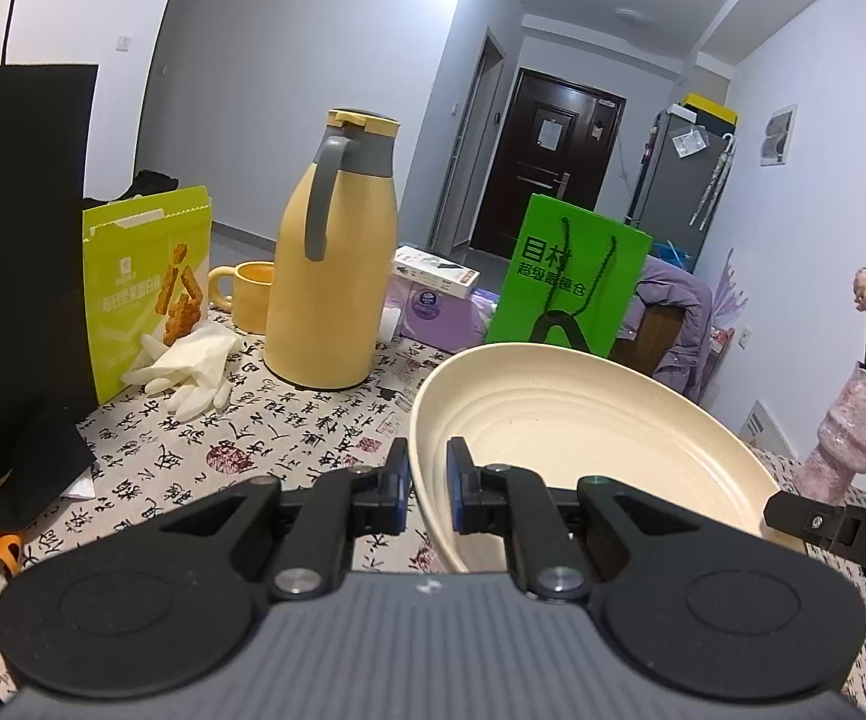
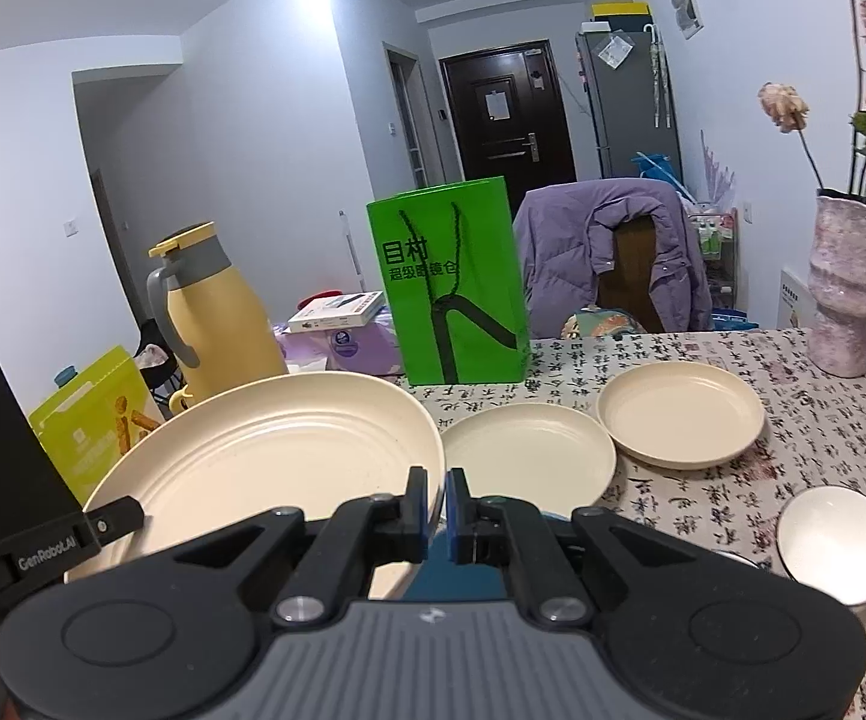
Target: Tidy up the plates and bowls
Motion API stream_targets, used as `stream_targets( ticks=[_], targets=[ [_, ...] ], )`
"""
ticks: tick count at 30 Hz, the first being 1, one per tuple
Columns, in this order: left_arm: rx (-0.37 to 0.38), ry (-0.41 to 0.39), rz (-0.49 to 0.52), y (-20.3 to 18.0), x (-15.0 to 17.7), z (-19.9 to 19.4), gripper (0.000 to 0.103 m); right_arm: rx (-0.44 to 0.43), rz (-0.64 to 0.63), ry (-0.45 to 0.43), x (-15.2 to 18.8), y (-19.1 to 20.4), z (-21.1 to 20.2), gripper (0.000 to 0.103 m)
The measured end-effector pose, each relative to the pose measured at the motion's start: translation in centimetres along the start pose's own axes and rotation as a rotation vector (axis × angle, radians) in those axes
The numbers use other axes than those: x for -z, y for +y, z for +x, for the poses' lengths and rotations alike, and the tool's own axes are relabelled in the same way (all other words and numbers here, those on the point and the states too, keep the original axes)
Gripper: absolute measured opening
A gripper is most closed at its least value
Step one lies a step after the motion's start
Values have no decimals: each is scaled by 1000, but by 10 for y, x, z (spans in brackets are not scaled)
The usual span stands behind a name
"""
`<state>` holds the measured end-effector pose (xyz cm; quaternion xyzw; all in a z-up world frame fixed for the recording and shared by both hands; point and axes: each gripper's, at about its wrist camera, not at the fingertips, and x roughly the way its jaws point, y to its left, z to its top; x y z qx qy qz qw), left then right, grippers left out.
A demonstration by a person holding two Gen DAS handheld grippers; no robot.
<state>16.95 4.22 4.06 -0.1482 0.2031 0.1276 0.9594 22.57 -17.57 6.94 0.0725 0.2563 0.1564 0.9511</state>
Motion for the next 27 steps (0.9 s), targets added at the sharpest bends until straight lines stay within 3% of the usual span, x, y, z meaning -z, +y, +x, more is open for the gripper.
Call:
stream_targets(
  ticks=[27],
  targets=[
    [37, 3, 87, -38, 41, -57, 14, 47, 41, -36, 37, -40, -74, 6]
  ],
)
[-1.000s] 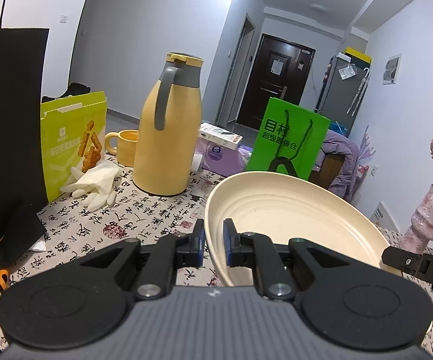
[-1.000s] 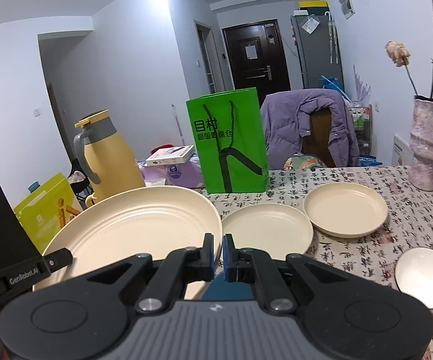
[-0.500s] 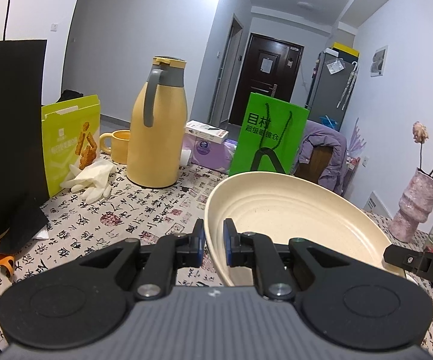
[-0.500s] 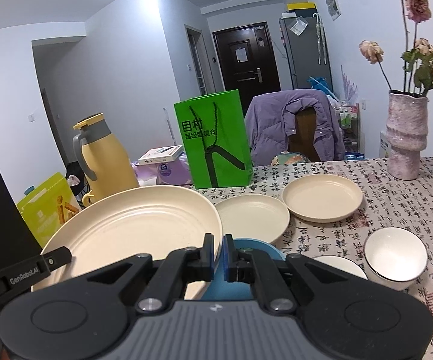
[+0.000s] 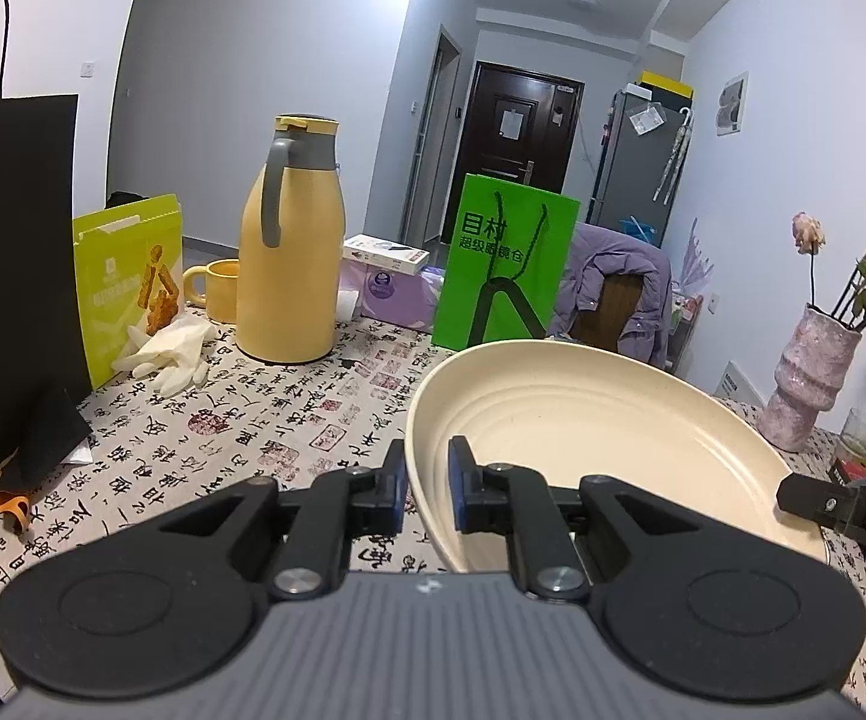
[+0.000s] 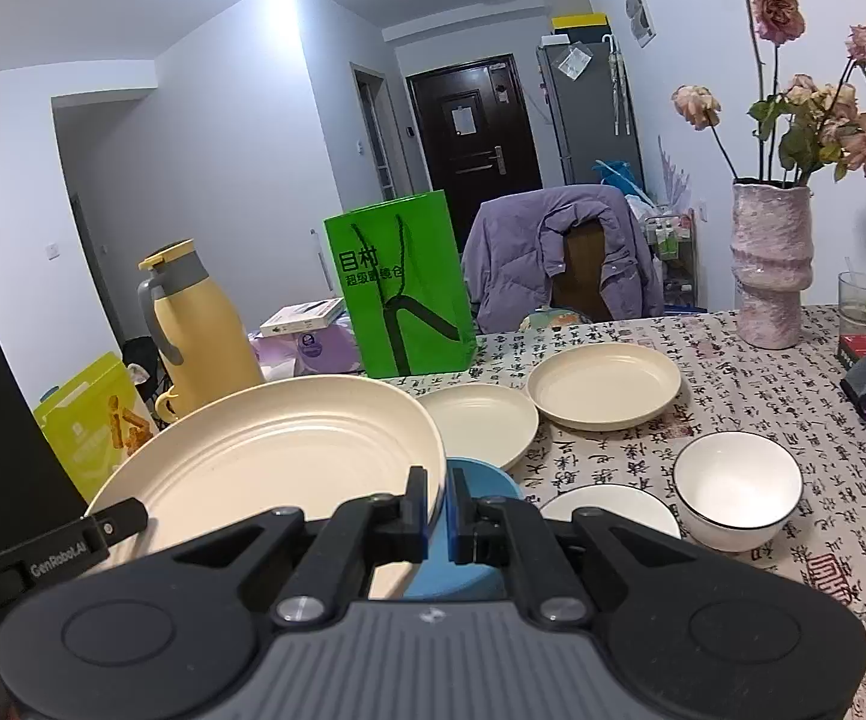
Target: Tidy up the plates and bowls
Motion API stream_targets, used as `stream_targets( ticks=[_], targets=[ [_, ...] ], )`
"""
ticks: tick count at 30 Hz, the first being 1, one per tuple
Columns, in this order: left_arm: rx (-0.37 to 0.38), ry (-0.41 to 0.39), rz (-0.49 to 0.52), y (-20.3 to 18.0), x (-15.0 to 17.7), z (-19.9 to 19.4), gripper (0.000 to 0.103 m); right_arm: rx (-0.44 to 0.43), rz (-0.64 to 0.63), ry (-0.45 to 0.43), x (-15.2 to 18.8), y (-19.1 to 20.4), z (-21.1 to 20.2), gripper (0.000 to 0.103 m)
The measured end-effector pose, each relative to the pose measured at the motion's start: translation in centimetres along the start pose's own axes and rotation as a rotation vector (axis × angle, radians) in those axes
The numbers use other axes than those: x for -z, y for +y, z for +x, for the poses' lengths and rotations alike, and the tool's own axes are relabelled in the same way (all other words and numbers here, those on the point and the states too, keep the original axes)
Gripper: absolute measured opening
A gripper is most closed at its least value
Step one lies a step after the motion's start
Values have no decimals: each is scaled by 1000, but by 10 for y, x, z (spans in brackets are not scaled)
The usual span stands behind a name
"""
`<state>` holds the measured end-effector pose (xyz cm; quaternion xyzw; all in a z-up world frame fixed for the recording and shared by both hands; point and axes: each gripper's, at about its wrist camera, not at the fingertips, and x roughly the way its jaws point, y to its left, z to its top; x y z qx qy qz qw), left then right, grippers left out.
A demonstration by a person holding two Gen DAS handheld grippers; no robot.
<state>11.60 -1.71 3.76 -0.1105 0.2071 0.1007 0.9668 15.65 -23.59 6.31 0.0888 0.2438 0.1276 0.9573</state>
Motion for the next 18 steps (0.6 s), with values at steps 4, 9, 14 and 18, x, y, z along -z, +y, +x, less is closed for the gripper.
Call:
stream_targets(
  ticks=[4, 9, 14, 18],
  targets=[
    [3, -1, 8, -4, 3, -5, 14, 4, 5, -4, 5, -4, -6, 6],
    [11, -2, 19, -8, 7, -9, 14, 10, 12, -13, 10, -9, -14, 6],
    [24, -2, 28, -12, 10, -12, 14, 20, 20, -25, 14, -14, -22, 6],
    [33, -4, 40, -17, 15, -15, 14, 30, 28, -32, 18, -18, -27, 6]
  ],
)
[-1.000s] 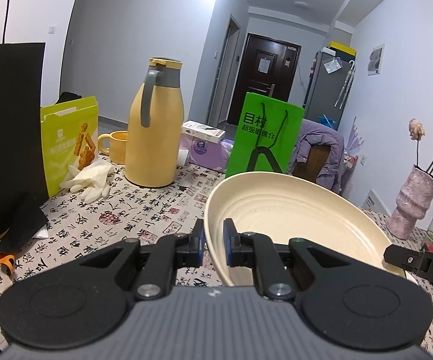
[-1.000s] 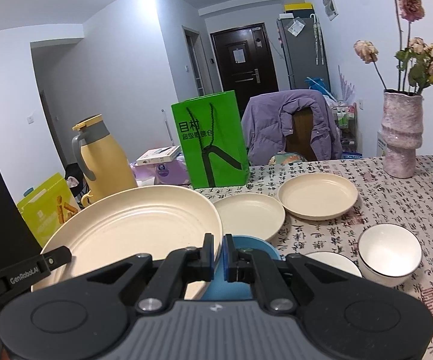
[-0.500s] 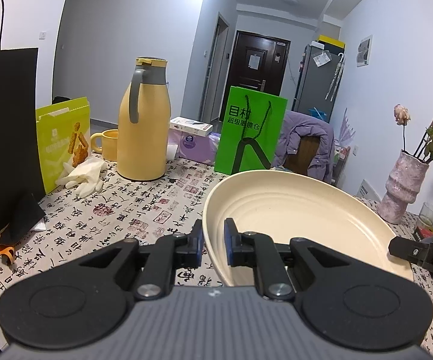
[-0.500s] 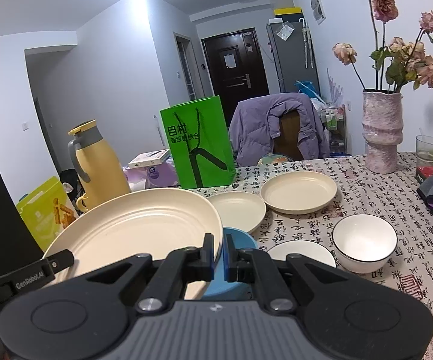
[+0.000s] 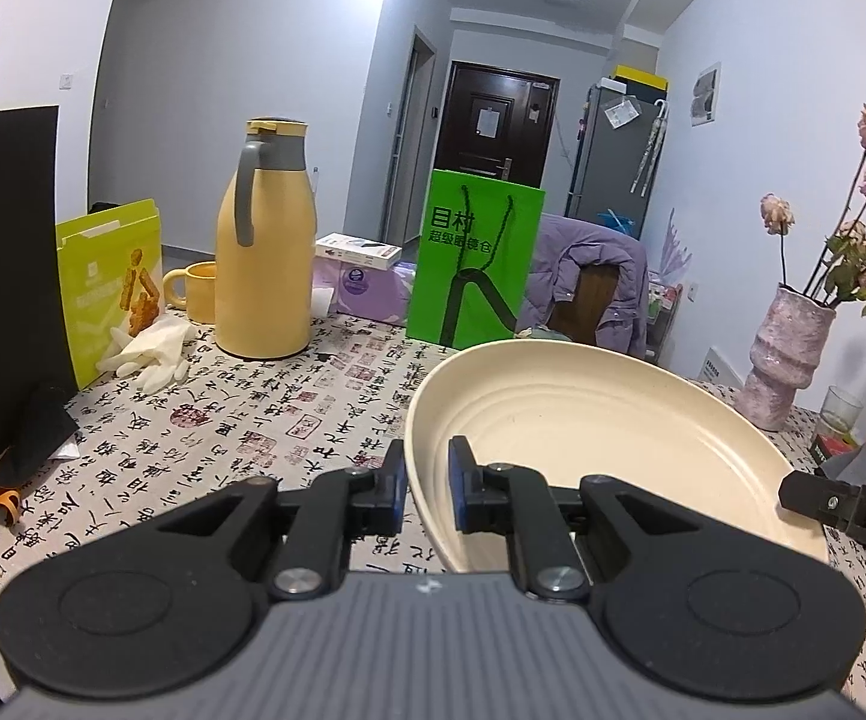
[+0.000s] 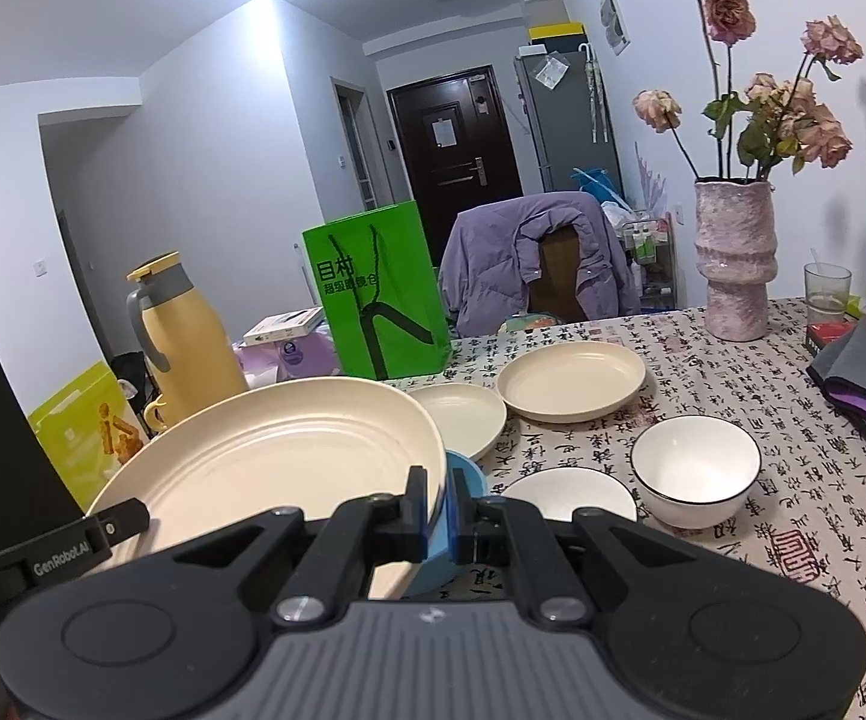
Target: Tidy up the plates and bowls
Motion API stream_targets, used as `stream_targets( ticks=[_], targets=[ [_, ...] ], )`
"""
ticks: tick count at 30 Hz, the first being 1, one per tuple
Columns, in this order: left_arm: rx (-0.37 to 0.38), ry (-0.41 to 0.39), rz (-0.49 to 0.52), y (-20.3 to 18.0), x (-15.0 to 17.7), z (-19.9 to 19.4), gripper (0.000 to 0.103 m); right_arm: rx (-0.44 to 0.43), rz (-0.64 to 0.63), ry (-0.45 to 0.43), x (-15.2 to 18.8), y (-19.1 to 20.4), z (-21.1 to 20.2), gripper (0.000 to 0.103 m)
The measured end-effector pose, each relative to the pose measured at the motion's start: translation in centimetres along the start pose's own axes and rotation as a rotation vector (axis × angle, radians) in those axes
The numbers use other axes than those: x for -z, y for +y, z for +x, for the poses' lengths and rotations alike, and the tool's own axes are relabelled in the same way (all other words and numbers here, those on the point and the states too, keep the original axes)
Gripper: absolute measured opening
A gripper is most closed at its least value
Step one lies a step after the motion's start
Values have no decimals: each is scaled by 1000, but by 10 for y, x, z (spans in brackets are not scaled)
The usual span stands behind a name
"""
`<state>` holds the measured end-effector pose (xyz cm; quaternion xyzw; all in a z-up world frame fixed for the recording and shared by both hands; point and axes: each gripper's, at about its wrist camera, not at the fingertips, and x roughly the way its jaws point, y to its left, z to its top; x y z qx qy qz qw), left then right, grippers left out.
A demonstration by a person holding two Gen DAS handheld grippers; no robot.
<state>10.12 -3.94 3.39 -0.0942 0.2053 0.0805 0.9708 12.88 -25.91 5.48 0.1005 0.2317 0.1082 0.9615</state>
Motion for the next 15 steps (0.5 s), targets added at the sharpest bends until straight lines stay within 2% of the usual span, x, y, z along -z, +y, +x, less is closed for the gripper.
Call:
stream_targets(
  ticks=[15],
  targets=[
    [65, 7, 64, -19, 24, -4, 14, 42, 52, -24, 24, -27, -17, 6]
  ],
)
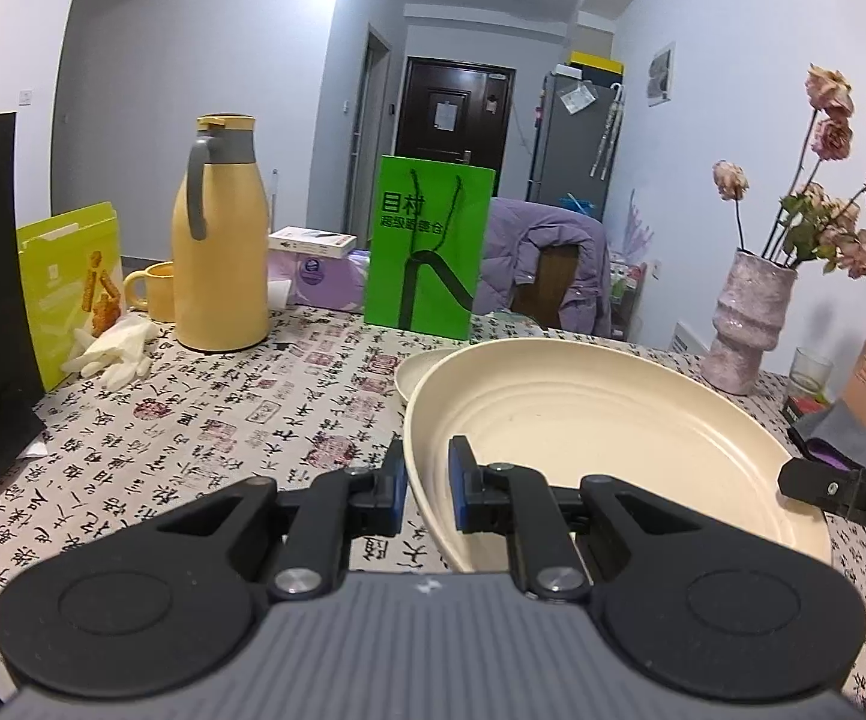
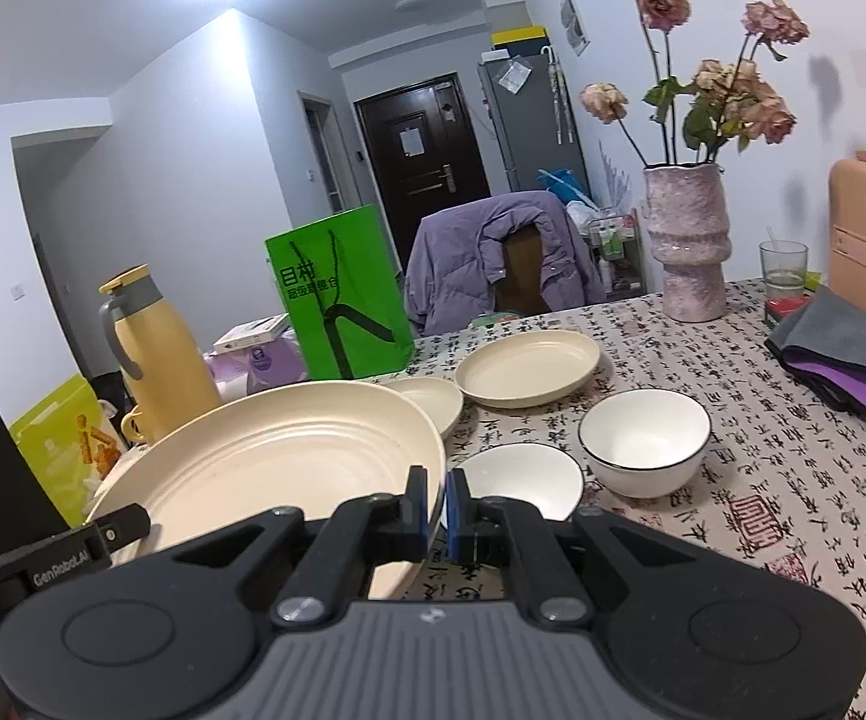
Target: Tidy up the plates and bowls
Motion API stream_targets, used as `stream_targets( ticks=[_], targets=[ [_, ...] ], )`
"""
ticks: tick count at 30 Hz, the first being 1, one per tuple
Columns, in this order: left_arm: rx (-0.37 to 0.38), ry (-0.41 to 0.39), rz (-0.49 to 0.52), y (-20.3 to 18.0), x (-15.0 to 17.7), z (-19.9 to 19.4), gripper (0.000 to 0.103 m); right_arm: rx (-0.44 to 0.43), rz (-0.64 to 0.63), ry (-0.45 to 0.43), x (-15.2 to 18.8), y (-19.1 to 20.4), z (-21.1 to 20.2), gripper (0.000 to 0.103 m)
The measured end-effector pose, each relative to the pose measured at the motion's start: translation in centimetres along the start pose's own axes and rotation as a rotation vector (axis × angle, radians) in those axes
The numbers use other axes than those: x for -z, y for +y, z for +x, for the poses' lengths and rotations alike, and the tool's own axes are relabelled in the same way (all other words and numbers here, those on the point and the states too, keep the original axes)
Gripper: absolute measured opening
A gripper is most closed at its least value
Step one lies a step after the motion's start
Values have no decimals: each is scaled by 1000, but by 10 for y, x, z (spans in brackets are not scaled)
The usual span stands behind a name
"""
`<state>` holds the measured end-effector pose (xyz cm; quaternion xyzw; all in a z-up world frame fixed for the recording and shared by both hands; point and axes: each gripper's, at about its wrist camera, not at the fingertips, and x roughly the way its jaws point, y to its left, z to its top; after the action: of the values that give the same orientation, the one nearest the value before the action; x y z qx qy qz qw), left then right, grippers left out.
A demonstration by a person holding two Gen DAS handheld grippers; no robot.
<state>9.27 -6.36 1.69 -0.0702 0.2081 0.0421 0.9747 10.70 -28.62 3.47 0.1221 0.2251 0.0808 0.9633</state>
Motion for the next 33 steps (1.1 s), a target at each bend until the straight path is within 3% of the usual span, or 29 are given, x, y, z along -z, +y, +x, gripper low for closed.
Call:
stream_targets(
  ticks=[33],
  targets=[
    [88, 27, 72, -20, 40, 1, 14, 28, 65, -23, 37, -41, -14, 6]
  ],
)
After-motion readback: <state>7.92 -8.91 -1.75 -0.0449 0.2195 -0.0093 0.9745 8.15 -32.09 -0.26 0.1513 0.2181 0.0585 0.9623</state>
